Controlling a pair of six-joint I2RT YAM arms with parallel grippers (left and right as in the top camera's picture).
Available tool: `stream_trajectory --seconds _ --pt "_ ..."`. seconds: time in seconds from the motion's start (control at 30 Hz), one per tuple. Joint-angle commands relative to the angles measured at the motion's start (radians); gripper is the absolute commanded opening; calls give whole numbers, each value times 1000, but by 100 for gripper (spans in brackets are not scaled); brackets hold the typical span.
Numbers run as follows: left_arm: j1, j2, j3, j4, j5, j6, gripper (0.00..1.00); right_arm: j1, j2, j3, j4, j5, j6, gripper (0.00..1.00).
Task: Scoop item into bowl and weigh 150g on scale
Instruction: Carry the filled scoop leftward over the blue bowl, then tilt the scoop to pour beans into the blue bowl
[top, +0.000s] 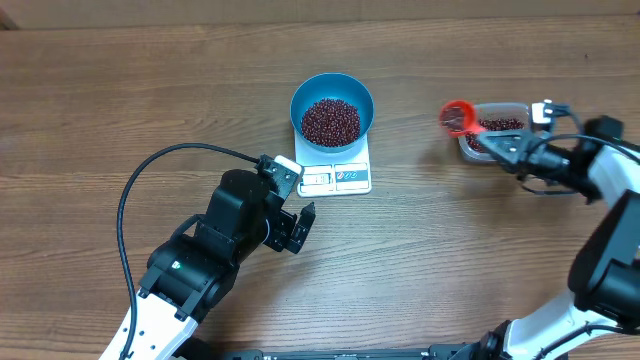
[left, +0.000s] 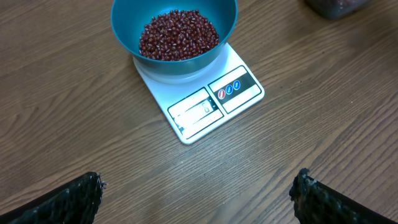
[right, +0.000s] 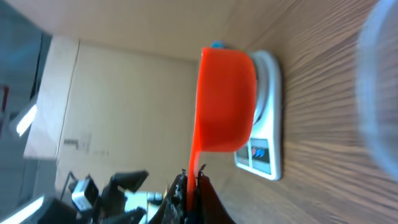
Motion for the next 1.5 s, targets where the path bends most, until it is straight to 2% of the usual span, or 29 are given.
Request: stream_trajectory --seconds 0.0,0.27,0.53,0.7,0.83,0.93,1.1,1.47 --pt "-6 2 -2 3 12 -17 100 100 4 -6 11 -42 -4 4" --pt "-6 2 -2 3 11 -17 100 272 4 -6 109 -42 2 4" --pt "-6 2 -2 3 12 -17 100 361 4 -6 439 -37 339 4" --pt "-6 2 -2 3 11 -17 100 404 4 -6 673 89 594 4" --pt "-6 2 -2 3 12 -17 99 441 4 -6 822 159 651 4" --pt "-6 2 -2 3 11 -17 99 477 4 -6 932 230 650 4" --pt "-6 2 -2 3 11 -17 100 505 4 -6 1011 352 605 4" --pt "-6 2 -2 3 11 -17 100 521 4 -6 1046 351 -7 4"
